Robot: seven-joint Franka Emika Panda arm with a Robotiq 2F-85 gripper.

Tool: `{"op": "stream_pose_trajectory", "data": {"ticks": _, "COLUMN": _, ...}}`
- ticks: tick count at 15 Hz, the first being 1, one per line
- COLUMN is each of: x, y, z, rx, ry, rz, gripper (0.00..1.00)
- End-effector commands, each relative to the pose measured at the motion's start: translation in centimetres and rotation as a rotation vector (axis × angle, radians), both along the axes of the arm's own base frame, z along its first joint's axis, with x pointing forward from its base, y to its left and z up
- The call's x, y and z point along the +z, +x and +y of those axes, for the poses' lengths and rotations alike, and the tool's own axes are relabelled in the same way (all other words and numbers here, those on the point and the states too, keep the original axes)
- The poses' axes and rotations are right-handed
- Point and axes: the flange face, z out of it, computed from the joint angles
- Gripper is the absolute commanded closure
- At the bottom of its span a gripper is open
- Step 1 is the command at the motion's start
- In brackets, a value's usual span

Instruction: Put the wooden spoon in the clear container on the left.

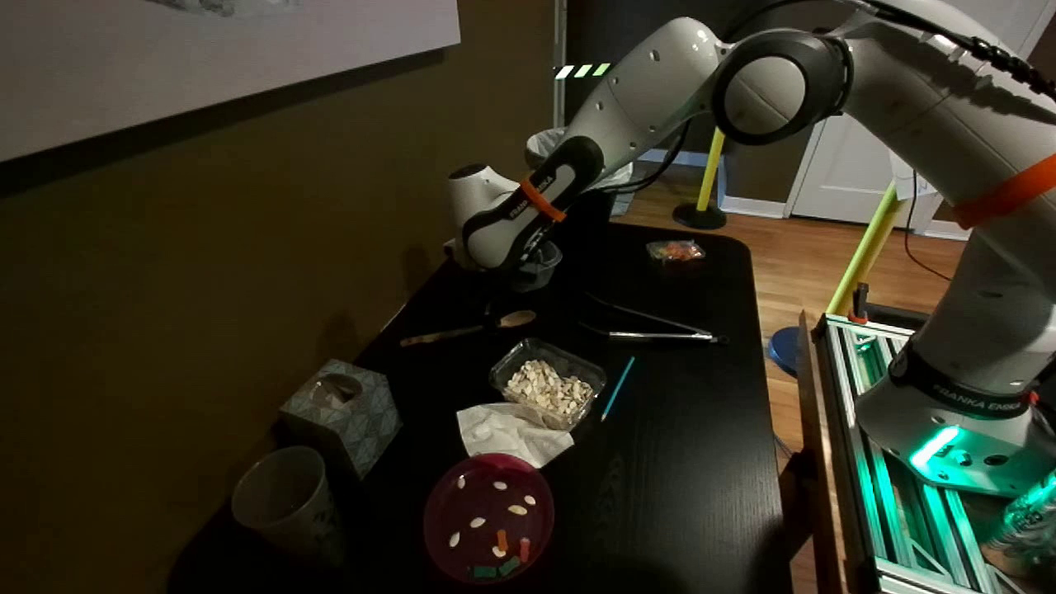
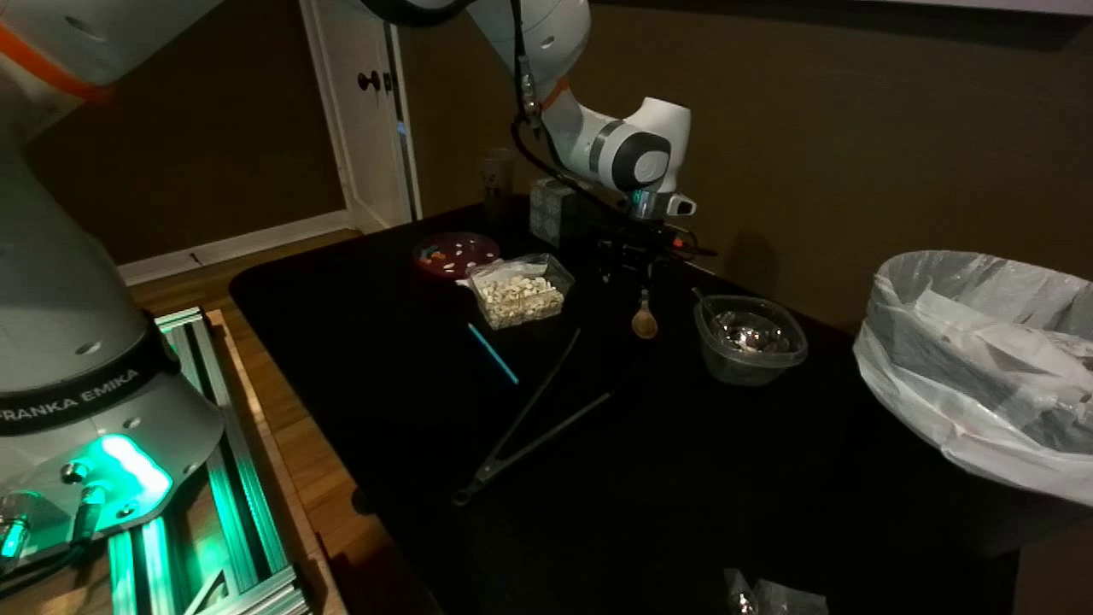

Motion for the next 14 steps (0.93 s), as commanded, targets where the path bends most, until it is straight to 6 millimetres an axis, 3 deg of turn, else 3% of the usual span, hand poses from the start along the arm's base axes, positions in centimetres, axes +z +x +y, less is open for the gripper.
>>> {"op": "stream_pose_trajectory", "data": {"ticks": 1, "x": -1.2, "y": 0.2, "z": 0.8, "rx": 0.158, "ry": 0.006, "rz": -0.012, "gripper": 0.15}}
{"op": "stream_pose_trajectory", "data": {"ticks": 3, "x": -1.6, "y": 0.7, "z": 1.2, "rx": 0.267, "ry": 0.001, "rz": -0.013, "gripper": 0.02}}
{"op": "stream_pose_trajectory", "data": {"ticks": 4, "x": -1.9, "y": 0.8, "z": 1.2, "rx": 0.307, "ry": -0.004, "rz": -0.006, "gripper": 0.00}}
{"op": "stream_pose_trajectory", "data": {"ticks": 10, "x": -1.6, "y": 2.7, "z": 0.1, "rx": 0.352, "ry": 0.038, "rz": 0.003, "gripper": 0.00}}
{"op": "stream_pose_trajectory", "data": {"ticks": 14, "x": -1.8, "y": 3.4, "z": -1.8, "rx": 0.346, "ry": 0.108, "rz": 0.078, "gripper": 0.00}}
